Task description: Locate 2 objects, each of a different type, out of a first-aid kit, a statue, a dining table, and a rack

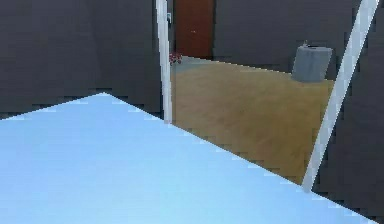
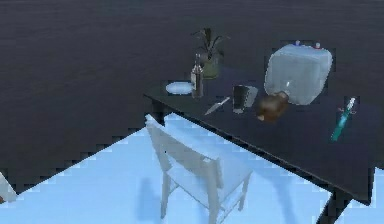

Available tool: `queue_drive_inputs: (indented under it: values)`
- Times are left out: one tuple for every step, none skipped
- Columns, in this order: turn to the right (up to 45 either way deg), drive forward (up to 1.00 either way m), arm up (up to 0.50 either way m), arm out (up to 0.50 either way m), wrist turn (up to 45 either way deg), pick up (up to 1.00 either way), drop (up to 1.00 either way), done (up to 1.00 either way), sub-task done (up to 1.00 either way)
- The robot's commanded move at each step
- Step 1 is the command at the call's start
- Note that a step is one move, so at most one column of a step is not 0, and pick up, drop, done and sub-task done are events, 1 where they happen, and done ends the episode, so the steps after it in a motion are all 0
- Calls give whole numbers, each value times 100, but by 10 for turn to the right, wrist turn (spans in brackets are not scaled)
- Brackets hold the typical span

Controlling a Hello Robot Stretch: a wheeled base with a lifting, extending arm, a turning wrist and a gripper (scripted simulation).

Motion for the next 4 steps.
queue_drive_inputs:
  values:
    - [120, 0, 0, 0, 0, 0, 0, 0, 0]
    - [0, 100, 0, 0, 0, 0, 0, 0, 0]
    - [0, 70, 0, 0, 0, 0, 0, 0, 0]
    - [270, 0, 0, 0, 0, 0, 0, 0, 0]
